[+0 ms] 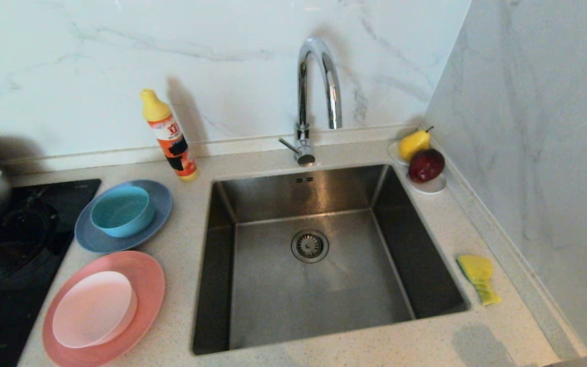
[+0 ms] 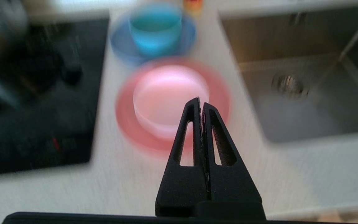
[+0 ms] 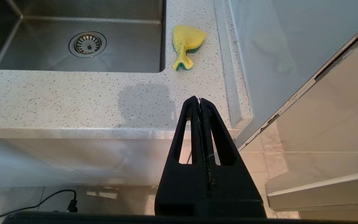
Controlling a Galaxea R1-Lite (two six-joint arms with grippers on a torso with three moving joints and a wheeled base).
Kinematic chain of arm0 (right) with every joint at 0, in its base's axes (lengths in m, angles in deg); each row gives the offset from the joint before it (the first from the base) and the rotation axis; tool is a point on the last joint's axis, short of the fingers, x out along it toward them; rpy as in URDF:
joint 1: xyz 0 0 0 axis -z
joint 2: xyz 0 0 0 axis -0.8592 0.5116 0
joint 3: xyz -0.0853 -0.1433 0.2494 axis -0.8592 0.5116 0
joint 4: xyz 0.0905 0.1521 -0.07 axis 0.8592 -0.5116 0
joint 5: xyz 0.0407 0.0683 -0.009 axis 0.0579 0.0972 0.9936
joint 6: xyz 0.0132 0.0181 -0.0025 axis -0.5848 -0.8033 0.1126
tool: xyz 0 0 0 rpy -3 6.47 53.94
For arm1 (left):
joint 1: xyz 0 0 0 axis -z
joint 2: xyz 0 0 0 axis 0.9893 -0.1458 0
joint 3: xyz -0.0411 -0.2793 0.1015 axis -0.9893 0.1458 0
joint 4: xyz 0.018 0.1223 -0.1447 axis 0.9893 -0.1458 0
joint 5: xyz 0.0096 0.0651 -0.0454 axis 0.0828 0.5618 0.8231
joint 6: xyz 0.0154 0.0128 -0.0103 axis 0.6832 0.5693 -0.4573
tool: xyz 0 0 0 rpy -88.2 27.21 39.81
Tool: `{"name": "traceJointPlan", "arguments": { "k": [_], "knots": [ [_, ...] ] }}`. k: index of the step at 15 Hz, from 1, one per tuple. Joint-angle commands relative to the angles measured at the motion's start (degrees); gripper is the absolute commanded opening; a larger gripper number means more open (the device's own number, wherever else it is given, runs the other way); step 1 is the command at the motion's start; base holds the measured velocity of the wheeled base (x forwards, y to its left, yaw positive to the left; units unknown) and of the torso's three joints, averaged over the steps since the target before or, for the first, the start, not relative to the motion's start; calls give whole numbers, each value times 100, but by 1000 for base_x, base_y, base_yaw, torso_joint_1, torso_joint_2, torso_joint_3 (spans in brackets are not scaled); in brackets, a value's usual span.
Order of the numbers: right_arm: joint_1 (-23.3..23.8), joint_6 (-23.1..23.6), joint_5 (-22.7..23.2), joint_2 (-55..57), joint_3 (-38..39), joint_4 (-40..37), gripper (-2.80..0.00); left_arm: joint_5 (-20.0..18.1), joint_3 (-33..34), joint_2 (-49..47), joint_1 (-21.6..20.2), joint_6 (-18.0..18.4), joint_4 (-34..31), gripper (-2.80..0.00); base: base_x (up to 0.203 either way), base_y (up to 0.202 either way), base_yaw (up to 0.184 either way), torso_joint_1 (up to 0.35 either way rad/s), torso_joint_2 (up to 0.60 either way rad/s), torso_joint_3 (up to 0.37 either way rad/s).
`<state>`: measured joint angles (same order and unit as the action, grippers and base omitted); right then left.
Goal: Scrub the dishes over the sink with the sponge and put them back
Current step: Grab the dish soap
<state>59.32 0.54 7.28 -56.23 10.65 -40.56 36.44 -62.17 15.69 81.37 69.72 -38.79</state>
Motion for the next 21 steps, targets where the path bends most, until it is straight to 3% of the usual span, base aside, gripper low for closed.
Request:
{"name": "traceJointPlan", "arguments": {
  "k": [1,3,6,11,16,21],
  "knots": [
    [-1,5,6,4,2,0,-280,13,-767,-1160,-2,-4,-22,-280,0,0,0,0,0,0],
    [-1,5,7,0,-5,0,-280,19,-1331,-2317,-2,-61,-30,-280,0,0,0,0,0,0],
    [-1,5,6,0,2,0,-280,35,-2292,-4340,-2,-423,148,-280,0,0,0,0,0,0],
    [-1,5,7,0,1,0,-280,424,-3151,-7139,7,-636,1504,-280,0,0,0,0,0,0],
    [-1,5,7,9,2,0,-280,819,-2989,-8315,23,-681,3333,-280,0,0,0,0,0,0],
    [-1,5,7,0,1,0,-280,814,-2824,-8782,33,-705,3849,-280,0,0,0,0,0,0]
  ]
}}
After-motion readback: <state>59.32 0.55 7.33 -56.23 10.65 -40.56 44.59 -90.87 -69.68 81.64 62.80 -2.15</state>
